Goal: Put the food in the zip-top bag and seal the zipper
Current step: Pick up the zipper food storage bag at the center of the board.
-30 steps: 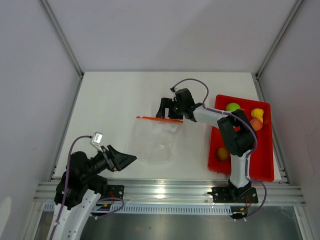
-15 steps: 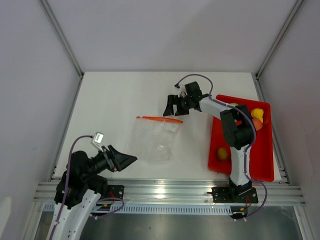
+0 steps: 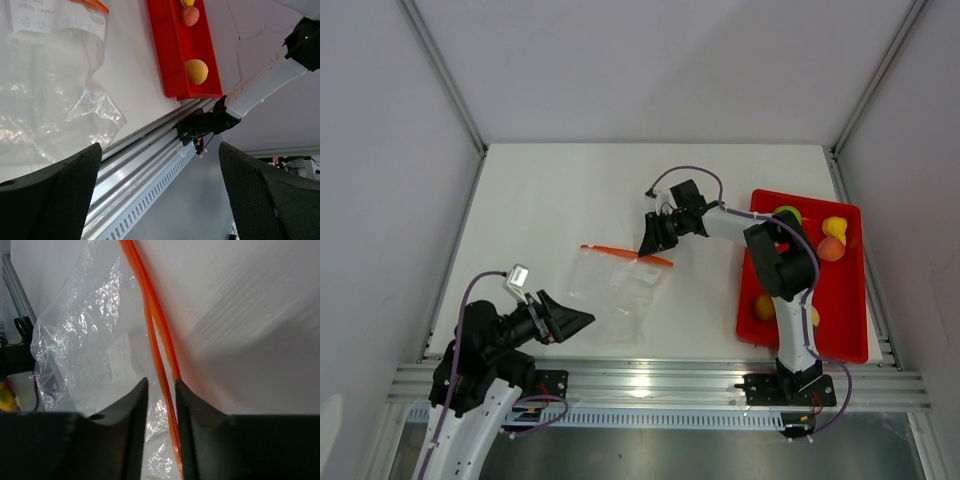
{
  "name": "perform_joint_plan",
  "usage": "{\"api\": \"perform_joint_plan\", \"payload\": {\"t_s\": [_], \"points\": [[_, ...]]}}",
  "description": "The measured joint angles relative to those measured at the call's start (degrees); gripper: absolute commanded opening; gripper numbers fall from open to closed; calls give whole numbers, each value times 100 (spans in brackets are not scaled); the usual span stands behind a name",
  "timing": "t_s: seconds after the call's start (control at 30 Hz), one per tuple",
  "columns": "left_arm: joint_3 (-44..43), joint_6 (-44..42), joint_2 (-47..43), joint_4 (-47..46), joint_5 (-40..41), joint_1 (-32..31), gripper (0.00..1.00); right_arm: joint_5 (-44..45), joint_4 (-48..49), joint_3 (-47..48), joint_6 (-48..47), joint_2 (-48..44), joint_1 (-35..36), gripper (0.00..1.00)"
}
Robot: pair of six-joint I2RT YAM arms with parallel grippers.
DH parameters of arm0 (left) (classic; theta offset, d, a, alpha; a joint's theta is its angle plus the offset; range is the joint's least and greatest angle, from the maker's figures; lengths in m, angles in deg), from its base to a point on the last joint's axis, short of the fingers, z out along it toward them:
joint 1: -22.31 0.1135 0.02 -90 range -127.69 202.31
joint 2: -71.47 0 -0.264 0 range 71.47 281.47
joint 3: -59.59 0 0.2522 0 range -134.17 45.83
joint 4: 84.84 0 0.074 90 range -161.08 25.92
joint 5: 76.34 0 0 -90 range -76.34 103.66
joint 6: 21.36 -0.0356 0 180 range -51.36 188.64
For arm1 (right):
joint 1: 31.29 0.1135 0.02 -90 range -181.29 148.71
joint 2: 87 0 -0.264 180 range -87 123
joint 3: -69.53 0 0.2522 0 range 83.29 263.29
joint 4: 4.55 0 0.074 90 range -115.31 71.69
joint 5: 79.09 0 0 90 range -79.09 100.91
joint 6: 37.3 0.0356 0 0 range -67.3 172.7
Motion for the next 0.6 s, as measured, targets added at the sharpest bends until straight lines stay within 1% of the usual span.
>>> {"api": "perform_joint_plan", "payload": {"t_s": [0.07, 0.17, 0.2, 0.23, 0.27, 0.43, 0.53, 0.57, 0.6], "points": [[0, 0, 24, 31, 0, 0, 100, -44, 114, -192, 33, 0, 83, 16], [0, -2, 55, 35, 0, 0, 100, -138, 299, -529, 116, -42, 210, 15], [0, -2, 72, 35, 0, 0, 99, -190, 374, -656, 144, -72, 251, 12], [0, -2, 90, 33, 2, 0, 100, -232, 422, -765, 162, -111, 282, 3], [0, -2, 107, 35, 2, 0, 99, -273, 472, -861, 192, -153, 313, 0], [0, -2, 192, 37, 35, 0, 100, -433, 992, -1377, 433, -463, 498, 0], [-11, 0, 352, 70, 142, 0, 99, -382, 1217, -1744, 610, -857, 610, 0], [-31, 0, 448, 103, 186, 0, 99, -302, 1237, -1862, 664, -1032, 664, 0], [-55, 0, 575, 146, 219, 0, 95, -236, 1239, -1958, 710, -1233, 728, 0]]}}
